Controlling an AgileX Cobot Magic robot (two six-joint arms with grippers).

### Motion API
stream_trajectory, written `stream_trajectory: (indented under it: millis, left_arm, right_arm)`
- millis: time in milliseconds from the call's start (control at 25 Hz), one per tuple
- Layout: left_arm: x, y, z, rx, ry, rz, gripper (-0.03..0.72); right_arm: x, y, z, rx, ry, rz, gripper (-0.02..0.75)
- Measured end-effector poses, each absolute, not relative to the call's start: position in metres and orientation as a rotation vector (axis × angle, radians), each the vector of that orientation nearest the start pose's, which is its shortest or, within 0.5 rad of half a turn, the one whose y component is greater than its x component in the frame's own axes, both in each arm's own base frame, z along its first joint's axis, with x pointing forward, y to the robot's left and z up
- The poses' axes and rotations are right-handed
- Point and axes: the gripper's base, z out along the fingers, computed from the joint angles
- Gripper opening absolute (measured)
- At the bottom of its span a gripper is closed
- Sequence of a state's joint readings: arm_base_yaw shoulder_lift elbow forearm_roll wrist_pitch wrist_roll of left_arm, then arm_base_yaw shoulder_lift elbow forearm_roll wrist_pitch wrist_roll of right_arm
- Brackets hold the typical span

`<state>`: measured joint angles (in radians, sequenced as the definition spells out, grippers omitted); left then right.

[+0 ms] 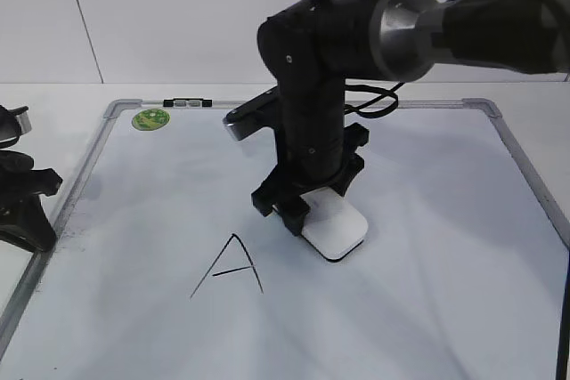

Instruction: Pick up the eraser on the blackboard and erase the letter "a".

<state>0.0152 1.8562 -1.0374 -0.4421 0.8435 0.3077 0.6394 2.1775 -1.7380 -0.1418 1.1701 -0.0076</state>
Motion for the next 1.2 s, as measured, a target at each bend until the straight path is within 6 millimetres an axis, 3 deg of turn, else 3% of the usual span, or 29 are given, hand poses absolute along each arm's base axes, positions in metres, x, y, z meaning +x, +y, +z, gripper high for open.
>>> stream_trajectory:
  millis: [280, 440, 760, 1000, 1200]
  left_arm:
    - [0.322, -0.024, 0.146, -0.007, 3.052, -0.5, 0.071]
    - [0.322, -0.024, 0.146, -0.007, 3.052, -0.5, 0.071]
    - [0.323, -0.024, 0.146, -0.007, 3.051, -0.5, 0.071]
    - [0.323, -0.024, 0.146, -0.007, 3.051, -0.5, 0.072]
    - [0.323, -0.024, 0.146, -0.007, 3.051, -0.5, 0.073]
  right_arm:
    - [0.391, 0.203, 0.178, -0.846, 2.937, -0.189, 0.561]
    - [0.397, 0.187, 0.181, -0.796, 2.96, -0.207, 0.561]
    - [0.392, 0.167, 0.233, -0.655, 2.897, -0.185, 0.561]
    - [0.396, 0.14, 0.254, -0.52, 2.884, -0.176, 0.561]
    - [0.398, 0.117, 0.256, -0.438, 2.904, -0.177, 0.561]
